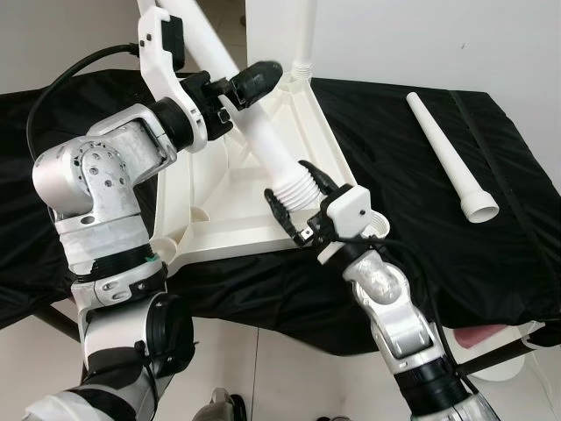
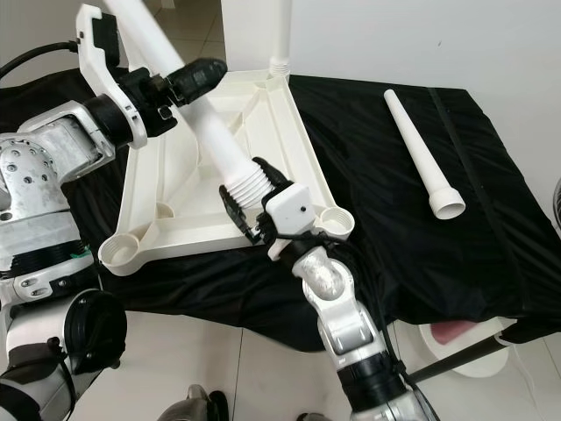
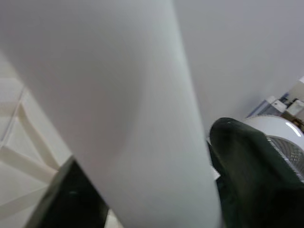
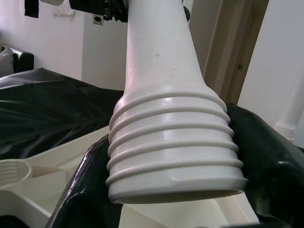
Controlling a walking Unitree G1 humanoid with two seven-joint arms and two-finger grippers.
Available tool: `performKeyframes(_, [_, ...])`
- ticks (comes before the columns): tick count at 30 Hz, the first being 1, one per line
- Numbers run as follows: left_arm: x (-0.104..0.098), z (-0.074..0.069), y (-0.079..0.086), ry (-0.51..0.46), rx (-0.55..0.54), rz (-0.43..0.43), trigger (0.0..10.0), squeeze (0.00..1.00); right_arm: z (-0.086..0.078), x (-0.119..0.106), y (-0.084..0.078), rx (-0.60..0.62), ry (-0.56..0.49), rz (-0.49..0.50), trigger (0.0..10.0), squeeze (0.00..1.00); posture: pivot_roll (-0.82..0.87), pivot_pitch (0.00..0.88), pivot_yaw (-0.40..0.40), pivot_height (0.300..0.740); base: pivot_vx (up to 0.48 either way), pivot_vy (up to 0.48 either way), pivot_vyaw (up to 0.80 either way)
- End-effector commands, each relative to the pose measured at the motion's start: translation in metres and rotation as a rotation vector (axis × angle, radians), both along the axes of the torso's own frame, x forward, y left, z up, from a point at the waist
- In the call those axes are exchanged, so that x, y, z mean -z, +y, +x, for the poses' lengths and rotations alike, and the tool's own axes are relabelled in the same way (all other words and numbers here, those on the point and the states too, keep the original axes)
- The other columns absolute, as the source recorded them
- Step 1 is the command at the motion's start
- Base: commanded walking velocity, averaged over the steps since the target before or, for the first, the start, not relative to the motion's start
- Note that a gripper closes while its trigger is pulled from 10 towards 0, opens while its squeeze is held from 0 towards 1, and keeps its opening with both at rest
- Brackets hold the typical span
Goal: Building children table
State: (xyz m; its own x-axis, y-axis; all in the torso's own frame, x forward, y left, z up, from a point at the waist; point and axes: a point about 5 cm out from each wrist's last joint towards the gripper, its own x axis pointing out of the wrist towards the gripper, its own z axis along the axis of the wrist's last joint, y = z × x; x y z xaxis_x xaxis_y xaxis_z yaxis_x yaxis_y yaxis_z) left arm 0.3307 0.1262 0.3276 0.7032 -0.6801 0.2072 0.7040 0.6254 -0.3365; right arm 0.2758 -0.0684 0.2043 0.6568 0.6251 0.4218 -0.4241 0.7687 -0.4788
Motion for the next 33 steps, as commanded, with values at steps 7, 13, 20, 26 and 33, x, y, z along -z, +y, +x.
performKeyframes(7, [-0.004, -0.004, -0.001, -0.057, -0.005, 0.026, 0.0, 0.0, 0.002, 0.006, -0.002, 0.029, 0.029, -0.016, 10.0, 0.0, -0.01, 0.057, 0.038, 0.74, 0.0, 0.0, 0.0])
performKeyframes(13, [-0.002, -0.012, -0.007, -0.128, 0.018, 0.097, 0.0, 0.0, 0.002, 0.012, -0.003, 0.026, 0.105, 0.011, 10.0, 1.0, -0.01, 0.065, 0.038, 0.74, 0.0, 0.0, 0.0])
performKeyframes(20, [0.003, -0.021, -0.022, -0.253, 0.049, 0.246, 0.0, 0.0, -0.004, -0.004, 0.005, -0.167, 0.277, 0.109, 10.0, 0.0, -0.01, 0.075, 0.034, 0.74, 0.0, 0.0, 0.0])
performKeyframes(26, [0.01, -0.034, -0.038, -0.365, 0.142, 0.357, 0.0, 0.0, 0.008, -0.019, 0.016, -0.185, 0.302, 0.101, 10.0, 0.0, -0.01, 0.082, 0.032, 0.74, 0.0, 0.0, 0.0])
performKeyframes(33, [0.014, -0.042, -0.047, -0.434, 0.194, 0.423, 0.0, 0.0, 0.027, -0.015, 0.024, -0.104, 0.359, 0.034, 10.0, 0.0, -0.01, 0.089, 0.026, 0.74, 0.0, 0.0, 0.0])
